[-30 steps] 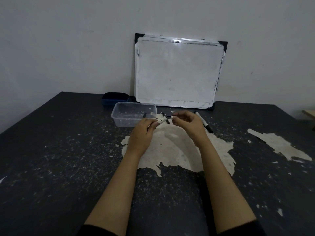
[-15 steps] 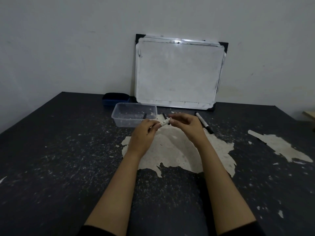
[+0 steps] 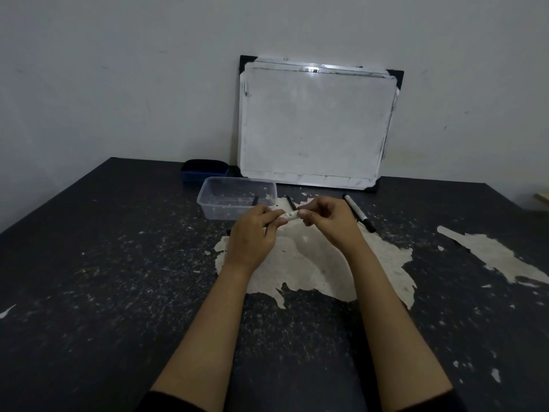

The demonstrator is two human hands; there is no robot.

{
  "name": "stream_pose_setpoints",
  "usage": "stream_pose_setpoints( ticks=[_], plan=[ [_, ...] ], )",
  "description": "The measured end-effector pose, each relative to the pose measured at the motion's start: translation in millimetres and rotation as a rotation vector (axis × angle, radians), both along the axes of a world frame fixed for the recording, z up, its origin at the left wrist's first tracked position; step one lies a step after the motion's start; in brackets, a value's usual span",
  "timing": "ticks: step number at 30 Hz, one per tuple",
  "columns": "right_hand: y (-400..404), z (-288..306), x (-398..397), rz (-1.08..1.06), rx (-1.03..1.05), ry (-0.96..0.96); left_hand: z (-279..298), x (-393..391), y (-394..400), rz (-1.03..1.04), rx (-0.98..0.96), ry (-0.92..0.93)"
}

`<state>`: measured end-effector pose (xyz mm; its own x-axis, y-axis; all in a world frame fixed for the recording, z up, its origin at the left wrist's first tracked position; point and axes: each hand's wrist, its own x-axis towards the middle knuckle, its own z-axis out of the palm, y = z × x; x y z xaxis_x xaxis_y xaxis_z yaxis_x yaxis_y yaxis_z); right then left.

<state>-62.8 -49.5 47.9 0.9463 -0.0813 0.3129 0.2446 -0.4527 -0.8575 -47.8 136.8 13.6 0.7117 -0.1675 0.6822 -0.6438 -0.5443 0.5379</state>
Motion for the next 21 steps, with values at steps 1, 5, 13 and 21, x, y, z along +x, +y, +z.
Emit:
stream_pose_setpoints(
  ticks=[1,5,13,21],
  plan=[
    [-0.9,-1.2,0.8,0.000,0.023,0.030,0.7,-0.4,0.0,0.013,0.031,-0.032],
    [4.3,0.2,-1.2,0.017,0.215,0.063,2.4,-1.2,-3.2,0.043,0.062,-0.056],
    [30.6,-8.3,-1.9,-0.123,0.349,-0.263,2.5,0.5,-17.0,-0.044,-0.259,0.229],
    [12.6,2.5,-1.9,-0.043,0.189,-0.095,4.6,-0.6,-15.8,-0.065,-0.287,0.347]
  ],
)
